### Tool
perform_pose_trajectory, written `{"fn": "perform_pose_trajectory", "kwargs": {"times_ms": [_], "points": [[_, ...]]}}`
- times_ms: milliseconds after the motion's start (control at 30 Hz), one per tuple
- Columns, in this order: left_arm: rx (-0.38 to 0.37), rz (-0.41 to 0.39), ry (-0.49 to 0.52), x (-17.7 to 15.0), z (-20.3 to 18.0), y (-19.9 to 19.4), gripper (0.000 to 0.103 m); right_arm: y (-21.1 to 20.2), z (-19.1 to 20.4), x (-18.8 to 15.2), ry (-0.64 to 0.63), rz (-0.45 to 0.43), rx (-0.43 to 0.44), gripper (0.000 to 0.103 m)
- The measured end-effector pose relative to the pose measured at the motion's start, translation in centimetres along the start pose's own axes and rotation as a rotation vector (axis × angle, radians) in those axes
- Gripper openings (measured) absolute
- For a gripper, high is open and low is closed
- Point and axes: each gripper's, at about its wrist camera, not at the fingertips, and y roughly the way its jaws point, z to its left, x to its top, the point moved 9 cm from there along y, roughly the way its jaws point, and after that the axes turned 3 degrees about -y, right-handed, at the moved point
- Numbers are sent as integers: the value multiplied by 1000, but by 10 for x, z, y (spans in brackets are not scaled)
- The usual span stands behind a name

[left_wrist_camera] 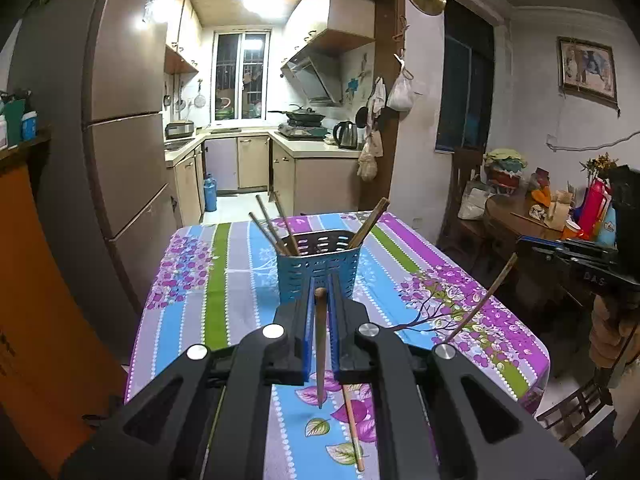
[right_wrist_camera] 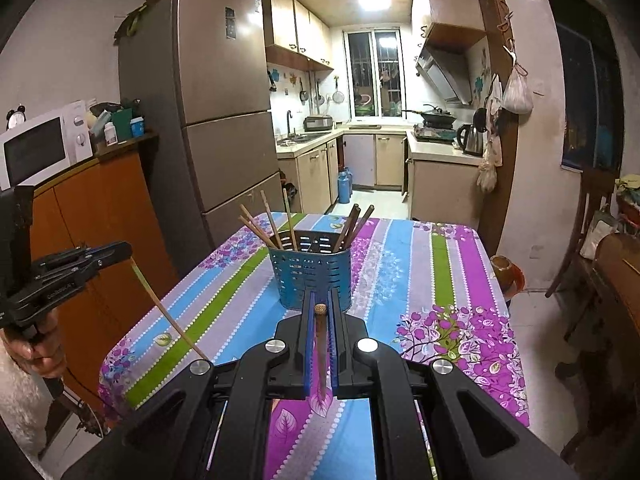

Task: Organize utensils
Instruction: 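Lift both held chopsticks and carry them over the blue holder, then lower the chopsticks into the holder and open both tools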

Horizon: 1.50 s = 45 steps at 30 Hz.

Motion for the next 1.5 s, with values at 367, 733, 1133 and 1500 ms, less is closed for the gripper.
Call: {"fn": "perform_pose_trajectory", "kwargs": {"times_ms": [367, 733, 1133, 1500], "points": [[-10, -121, 47, 87, -26, 11, 5, 1, 15, 96, -44, -108, 0, 8], [1, -211, -11, 174, -15, 72, 5, 49, 7, 194, -34, -236, -50, 8], [45, -89, -23, 141, 9, 170, 5, 152, -9, 178, 3, -156, -92, 7], [93, 18, -53, 99, 28, 211, 7, 209, -15, 145, 21, -30, -110, 9]]}}
